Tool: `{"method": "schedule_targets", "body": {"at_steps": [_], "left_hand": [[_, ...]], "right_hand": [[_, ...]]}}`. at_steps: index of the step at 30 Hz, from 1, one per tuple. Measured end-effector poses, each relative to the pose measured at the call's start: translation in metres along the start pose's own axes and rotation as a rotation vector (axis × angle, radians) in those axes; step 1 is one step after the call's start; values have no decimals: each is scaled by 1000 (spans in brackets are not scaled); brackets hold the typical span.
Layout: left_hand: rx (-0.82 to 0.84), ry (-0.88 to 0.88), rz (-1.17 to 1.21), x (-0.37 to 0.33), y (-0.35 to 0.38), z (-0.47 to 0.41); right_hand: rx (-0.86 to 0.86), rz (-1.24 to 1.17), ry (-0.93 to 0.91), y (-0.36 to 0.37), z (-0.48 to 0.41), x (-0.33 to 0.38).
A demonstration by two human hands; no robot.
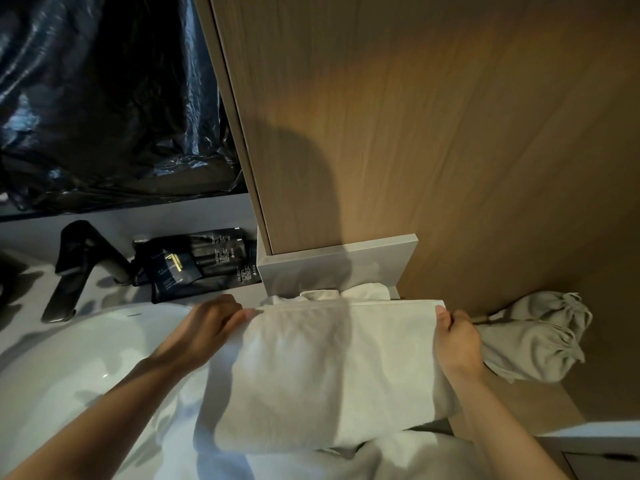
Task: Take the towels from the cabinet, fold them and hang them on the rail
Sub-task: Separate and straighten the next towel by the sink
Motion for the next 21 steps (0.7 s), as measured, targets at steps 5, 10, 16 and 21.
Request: {"method": "schedule_targets", "body": {"at_steps": [5,10,16,21], "left_hand": [[23,-283,166,9,-5,-22],[36,-518,-126,13,4,-28],[-87,-439,-157,5,9,-20],[-124,-546,-26,5,10,-15]], "right_hand": [[-14,-9,-15,-3,0,1],[11,84,29,2,2,-2],[46,132,60,6,2,-1],[42,57,56,8,3,-1]]}}
Point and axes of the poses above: each hand's wrist, its own z-axis away from the middle knuckle, its own y-axis out of the palm, x = y × z, the point moved 1 cm from there along -z, towards the middle knuckle, and after that the axes turned 6 degrees about y, right-handed, at the moved point
